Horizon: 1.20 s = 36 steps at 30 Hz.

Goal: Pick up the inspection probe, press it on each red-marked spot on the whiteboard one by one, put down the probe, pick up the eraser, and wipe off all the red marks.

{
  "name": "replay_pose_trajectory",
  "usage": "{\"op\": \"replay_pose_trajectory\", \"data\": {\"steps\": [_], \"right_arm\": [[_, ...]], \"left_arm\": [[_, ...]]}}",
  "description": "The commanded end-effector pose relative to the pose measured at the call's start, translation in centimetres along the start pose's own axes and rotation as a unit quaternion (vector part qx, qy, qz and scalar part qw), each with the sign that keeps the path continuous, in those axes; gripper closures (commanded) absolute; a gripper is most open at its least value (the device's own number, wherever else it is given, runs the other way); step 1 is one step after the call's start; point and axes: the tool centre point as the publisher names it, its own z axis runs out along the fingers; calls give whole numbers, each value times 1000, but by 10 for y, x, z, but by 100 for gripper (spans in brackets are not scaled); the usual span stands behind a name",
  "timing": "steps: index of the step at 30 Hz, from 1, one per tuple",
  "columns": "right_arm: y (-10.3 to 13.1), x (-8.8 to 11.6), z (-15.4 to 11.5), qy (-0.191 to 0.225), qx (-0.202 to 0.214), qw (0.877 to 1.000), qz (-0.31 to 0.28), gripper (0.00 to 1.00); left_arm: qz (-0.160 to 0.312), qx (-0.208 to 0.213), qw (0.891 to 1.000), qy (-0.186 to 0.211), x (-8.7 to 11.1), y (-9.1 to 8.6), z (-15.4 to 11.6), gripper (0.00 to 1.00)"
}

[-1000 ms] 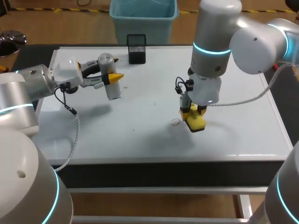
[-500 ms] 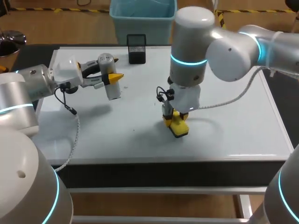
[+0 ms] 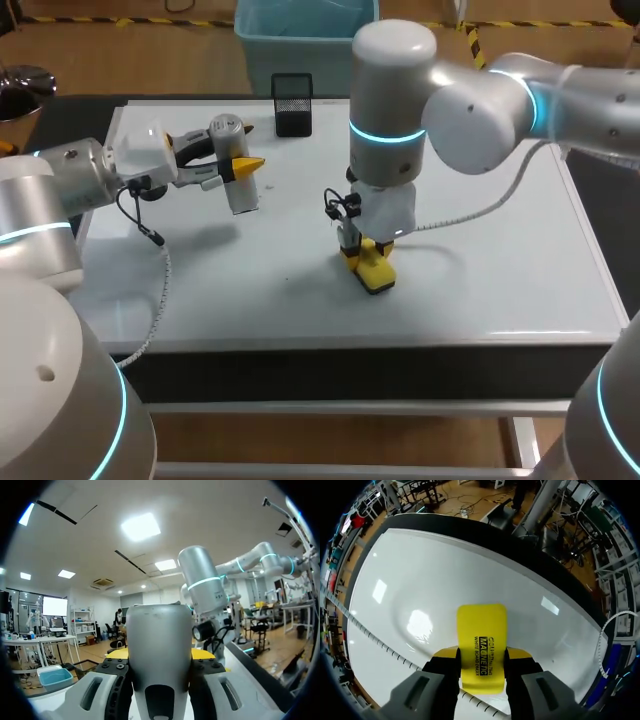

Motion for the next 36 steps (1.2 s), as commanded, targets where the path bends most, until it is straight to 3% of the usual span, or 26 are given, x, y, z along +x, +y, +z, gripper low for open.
{"op": "replay_pose_trajectory", "data": {"steps": [1,8,23,31,36], "right_arm": [[-4,3,6,0,4,1000,-2,100],[-4,25,14,12,4,1000,13,100],[3,107,23,5,-2,993,117,100],[10,136,4,-18,16,985,170,100],[8,144,-19,-9,29,984,177,100]], "left_arm": [[0,-1,1000,-1,0,-2,0,100],[0,-1,1000,-1,0,-2,0,100],[0,-1,1000,-1,0,-2,0,100],[0,-1,1000,-1,0,-2,0,100],[0,-1,1000,-1,0,-2,0,100]]}}
